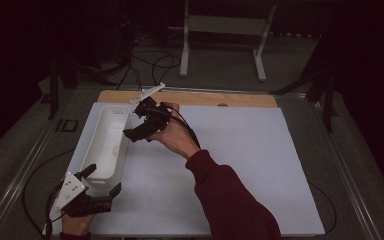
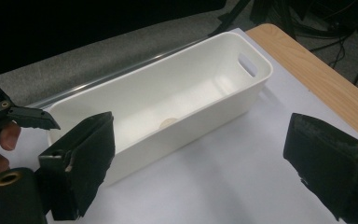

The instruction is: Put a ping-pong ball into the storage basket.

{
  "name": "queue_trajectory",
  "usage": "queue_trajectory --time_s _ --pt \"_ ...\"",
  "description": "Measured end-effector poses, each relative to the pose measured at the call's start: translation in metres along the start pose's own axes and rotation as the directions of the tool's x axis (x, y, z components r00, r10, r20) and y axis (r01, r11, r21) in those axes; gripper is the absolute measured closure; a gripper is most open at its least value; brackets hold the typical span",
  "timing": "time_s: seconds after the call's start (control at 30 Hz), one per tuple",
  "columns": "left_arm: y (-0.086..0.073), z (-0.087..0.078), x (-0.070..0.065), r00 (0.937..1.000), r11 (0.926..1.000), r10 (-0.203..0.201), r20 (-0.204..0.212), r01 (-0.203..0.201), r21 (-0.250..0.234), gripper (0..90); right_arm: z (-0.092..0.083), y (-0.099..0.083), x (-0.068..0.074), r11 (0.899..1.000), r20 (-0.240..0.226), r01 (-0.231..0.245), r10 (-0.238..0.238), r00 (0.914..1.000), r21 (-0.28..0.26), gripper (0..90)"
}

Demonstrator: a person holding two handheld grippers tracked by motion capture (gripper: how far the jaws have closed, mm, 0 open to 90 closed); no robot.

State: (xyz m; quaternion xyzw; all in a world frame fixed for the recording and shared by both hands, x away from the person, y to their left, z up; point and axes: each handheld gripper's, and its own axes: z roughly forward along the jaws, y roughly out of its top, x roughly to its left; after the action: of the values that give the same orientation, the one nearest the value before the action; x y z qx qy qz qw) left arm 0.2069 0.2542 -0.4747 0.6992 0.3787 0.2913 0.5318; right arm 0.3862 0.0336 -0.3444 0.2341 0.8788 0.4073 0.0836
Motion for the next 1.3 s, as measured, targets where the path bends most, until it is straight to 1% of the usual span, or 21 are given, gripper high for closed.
queue_trajectory --time_s 0.5,0.53,0.63,1.0,1.17,1.3 --pt "0.000 0.000 0.000 1.0000 1.0000 0.003 -0.001 -0.003 0.003 0.0 -0.006 -0.008 -0.009 1.000 0.017 -0.017 0.017 0.9997 0.000 8.3" --pt "0.000 0.000 0.000 1.0000 1.0000 0.002 -0.001 -0.002 0.003 0.0 -0.007 -0.008 -0.010 1.000 0.017 -0.012 0.012 0.9998 0.000 8.4" --pt "0.000 0.000 0.000 1.0000 1.0000 0.002 -0.001 -0.002 0.003 0.0 -0.007 -0.010 -0.011 1.000 0.019 -0.023 0.023 0.9996 0.000 8.4" --pt "0.000 0.000 -0.001 1.0000 1.0000 0.003 -0.001 -0.003 0.003 0.0 -0.011 -0.015 -0.017 1.000 0.021 -0.031 0.031 0.9993 -0.004 8.4" --pt "0.000 0.000 0.000 1.0000 1.0000 0.002 -0.001 -0.002 0.004 0.0 -0.013 -0.017 -0.020 0.999 0.024 -0.045 0.046 0.9987 -0.004 8.4" --pt "0.000 0.000 0.000 1.0000 1.0000 0.002 0.000 -0.002 0.004 0.0 -0.014 -0.018 -0.022 0.999 0.026 -0.047 0.047 0.9985 -0.004 8.4"
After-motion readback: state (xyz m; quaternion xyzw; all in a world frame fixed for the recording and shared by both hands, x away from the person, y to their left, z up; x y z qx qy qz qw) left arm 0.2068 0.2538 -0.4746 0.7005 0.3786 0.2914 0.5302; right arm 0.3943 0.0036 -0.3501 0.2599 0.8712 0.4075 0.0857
